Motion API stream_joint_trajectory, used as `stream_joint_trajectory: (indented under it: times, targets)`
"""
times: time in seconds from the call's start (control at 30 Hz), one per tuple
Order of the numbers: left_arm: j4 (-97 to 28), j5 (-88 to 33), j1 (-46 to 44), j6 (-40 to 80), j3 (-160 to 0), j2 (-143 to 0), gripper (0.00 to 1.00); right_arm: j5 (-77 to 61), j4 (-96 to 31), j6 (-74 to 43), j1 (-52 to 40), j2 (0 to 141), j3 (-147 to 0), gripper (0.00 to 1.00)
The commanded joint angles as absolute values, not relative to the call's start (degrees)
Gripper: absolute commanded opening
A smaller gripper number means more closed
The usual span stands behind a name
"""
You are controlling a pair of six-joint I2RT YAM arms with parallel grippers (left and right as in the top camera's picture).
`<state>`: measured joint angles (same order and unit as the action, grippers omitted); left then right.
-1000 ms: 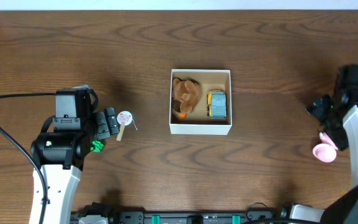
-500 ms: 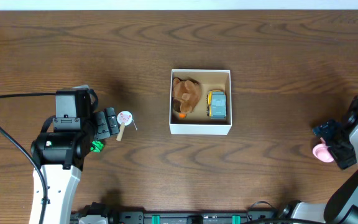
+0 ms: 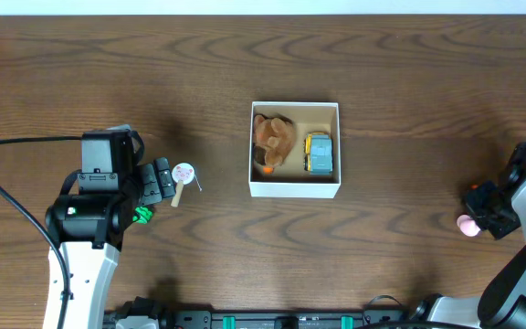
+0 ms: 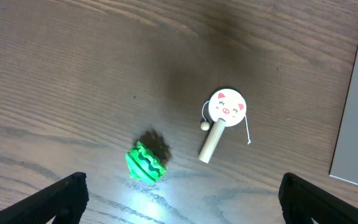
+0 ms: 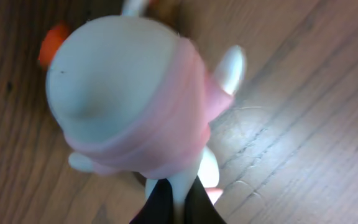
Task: Pack container
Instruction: 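Move the right gripper to the pink-and-white plush and grasp it, then carry the pink plush with the right gripper and release it into the box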
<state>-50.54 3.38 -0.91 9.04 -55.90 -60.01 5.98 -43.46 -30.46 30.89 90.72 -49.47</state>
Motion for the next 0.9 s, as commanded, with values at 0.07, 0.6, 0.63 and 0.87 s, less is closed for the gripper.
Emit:
stream_joint_trajectory:
  times: [0.07, 0.6, 0.63, 0.87]
  targets:
    - [-50.5, 3.6, -0.7, 9.3, -56.6, -60.2, 0.98, -2.7, -43.2, -27.6, 29.4, 90.2, -51.1, 0.01]
    - [-50.5, 3.6, -0.7, 9.3, -56.6, -60.2, 0.98, -4.9, -42.5, -17.5, -8.5, 84.0, -72.6, 0.01]
    - [-50.5, 3.6, -0.7, 9.3, -56.6, -60.2, 0.98, -2.7, -41.5, -19.2, -11.4, 84.0, -72.6, 0.01]
    - [-50.5, 3.6, -0.7, 9.3, -56.6, -60.2, 0.98, 6.0, -37.1, -29.9, -24.8, 88.4, -72.6, 0.01]
